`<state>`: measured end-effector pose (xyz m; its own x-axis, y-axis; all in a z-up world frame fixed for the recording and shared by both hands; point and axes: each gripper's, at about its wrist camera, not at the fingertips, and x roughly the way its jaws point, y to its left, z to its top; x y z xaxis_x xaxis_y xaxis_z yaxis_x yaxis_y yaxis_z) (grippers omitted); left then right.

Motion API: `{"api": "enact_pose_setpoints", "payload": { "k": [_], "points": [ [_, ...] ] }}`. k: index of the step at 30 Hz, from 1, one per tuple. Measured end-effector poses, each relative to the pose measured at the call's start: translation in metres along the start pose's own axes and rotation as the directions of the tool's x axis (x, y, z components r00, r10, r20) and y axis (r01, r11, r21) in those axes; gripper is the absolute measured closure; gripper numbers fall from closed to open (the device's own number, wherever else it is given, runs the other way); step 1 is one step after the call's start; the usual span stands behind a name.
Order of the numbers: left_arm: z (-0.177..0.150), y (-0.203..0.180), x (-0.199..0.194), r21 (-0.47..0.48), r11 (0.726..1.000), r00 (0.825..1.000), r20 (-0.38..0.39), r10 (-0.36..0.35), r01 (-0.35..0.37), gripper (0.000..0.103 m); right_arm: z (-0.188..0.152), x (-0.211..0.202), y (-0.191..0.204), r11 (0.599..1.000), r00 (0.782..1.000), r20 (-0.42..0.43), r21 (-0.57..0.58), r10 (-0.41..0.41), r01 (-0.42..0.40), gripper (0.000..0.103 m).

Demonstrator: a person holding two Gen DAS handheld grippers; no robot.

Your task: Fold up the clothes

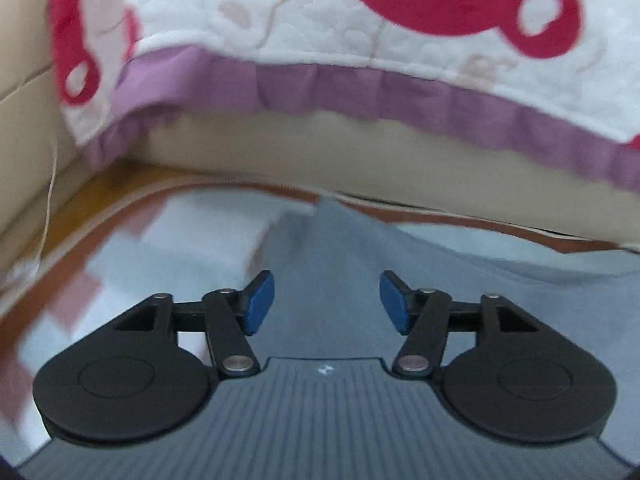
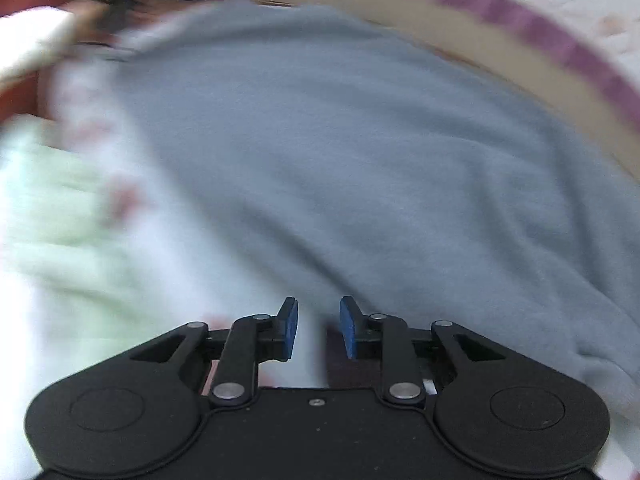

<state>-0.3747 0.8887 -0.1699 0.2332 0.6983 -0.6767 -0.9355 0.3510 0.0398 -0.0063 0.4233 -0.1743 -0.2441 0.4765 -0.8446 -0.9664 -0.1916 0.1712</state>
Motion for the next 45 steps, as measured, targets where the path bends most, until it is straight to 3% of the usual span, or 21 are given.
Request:
{"api": "enact_pose_setpoints", "payload": {
  "k": [2,3,4,7,11,12,13,14,17,22,25,28,30,32,33,34,35,38,40,43,45],
  "points": [
    [0.014,0.003,0.020,-0.005,1.000,1.000,-0.012,-0.024,0.024,0.041,0.026,-0.030,-0.012,0.989,0.988,0.052,-0.018,0.145,-0.144,0.065],
    [0.019,0.003,0.029,-0.009,0.999,0.999,-0.015,-0.035,0.034,0.040,0.042,-0.036,-0.023,0.991,0.987,0.097,-0.015,0.131,-0.131,0.053],
    [0.021,0.002,0.037,-0.014,0.999,0.998,-0.027,-0.049,0.049,0.040,0.059,-0.042,-0.035,0.994,0.983,0.142,-0.011,0.114,-0.113,0.052],
    [0.028,-0.003,0.063,-0.042,0.996,0.993,-0.080,-0.087,0.083,0.039,0.106,-0.017,-0.075,0.998,0.985,0.161,-0.013,-0.054,0.057,0.052],
    [0.030,-0.012,0.086,-0.074,0.996,0.990,-0.125,-0.063,0.054,0.042,0.144,0.037,-0.116,0.979,0.972,0.140,-0.056,-0.187,0.196,0.053],
    [0.029,-0.013,0.089,-0.076,0.995,0.989,-0.134,-0.071,0.061,0.052,0.149,0.047,-0.120,0.971,0.967,0.139,-0.072,-0.215,0.226,0.053],
    [0.027,-0.014,0.091,-0.061,0.996,0.988,-0.136,-0.071,0.063,0.098,0.155,0.057,-0.125,0.962,0.957,0.146,-0.073,-0.250,0.262,0.053],
    [0.026,-0.015,0.089,-0.034,0.997,0.990,-0.117,-0.075,0.071,0.100,0.161,0.065,-0.130,0.959,0.953,0.150,-0.059,-0.265,0.276,0.053],
    [0.023,-0.016,0.072,0.041,0.996,0.996,-0.033,-0.081,0.082,0.100,0.165,0.087,-0.140,0.961,0.952,0.148,-0.016,-0.269,0.274,0.053],
    [0.031,0.010,0.046,-0.001,0.999,0.995,0.087,-0.043,0.043,0.100,0.164,0.112,-0.130,0.945,0.923,0.201,0.066,-0.327,0.321,0.052],
    [0.034,0.018,0.056,-0.041,0.999,0.997,0.080,-0.021,0.024,0.100,0.171,0.122,-0.125,0.935,0.908,0.226,0.132,-0.352,0.330,0.050],
    [0.028,-0.004,0.079,0.043,0.994,0.994,0.025,0.104,-0.105,0.098,0.180,0.148,-0.118,0.932,0.915,0.176,0.076,-0.362,0.354,0.046],
    [0.022,-0.031,0.083,0.109,0.961,0.967,0.024,0.255,-0.256,0.094,0.184,0.150,-0.116,0.926,0.906,0.192,0.067,-0.378,0.372,0.044],
    [0.020,-0.054,0.054,0.098,0.949,0.952,0.095,0.292,-0.300,0.086,0.185,0.148,-0.120,0.925,0.909,0.175,0.086,-0.379,0.369,0.044],
    [0.017,-0.067,0.034,0.090,0.956,0.953,0.145,0.266,-0.281,0.078,0.183,0.146,-0.122,0.924,0.909,0.170,0.096,-0.380,0.369,0.042],
    [0.014,-0.080,0.013,0.084,0.965,0.955,0.185,0.231,-0.250,0.057,0.181,0.143,-0.124,0.924,0.909,0.165,0.105,-0.382,0.369,0.040],
    [0.008,-0.094,-0.008,0.083,0.978,0.966,0.193,0.170,-0.189,0.050,0.178,0.141,-0.128,0.923,0.910,0.168,0.140,-0.379,0.359,0.037],
    [-0.015,-0.134,-0.051,0.081,0.997,0.989,0.145,-0.015,0.003,0.050,0.167,0.135,-0.140,0.913,0.911,0.181,0.250,-0.372,0.323,0.037],
    [-0.035,-0.157,-0.072,0.071,0.991,0.988,0.094,-0.122,0.115,0.050,0.165,0.133,-0.141,0.900,0.902,0.177,0.275,-0.394,0.339,0.037],
    [-0.061,-0.188,-0.077,0.093,0.974,0.979,-0.002,-0.205,0.205,0.050,0.160,0.112,-0.136,0.882,0.876,0.196,0.275,-0.440,0.382,0.037],
    [-0.076,-0.211,-0.079,0.173,0.964,0.979,-0.077,-0.191,0.202,0.050,0.150,0.085,-0.138,0.863,0.854,0.223,0.317,-0.471,0.393,0.037]
  ]
}}
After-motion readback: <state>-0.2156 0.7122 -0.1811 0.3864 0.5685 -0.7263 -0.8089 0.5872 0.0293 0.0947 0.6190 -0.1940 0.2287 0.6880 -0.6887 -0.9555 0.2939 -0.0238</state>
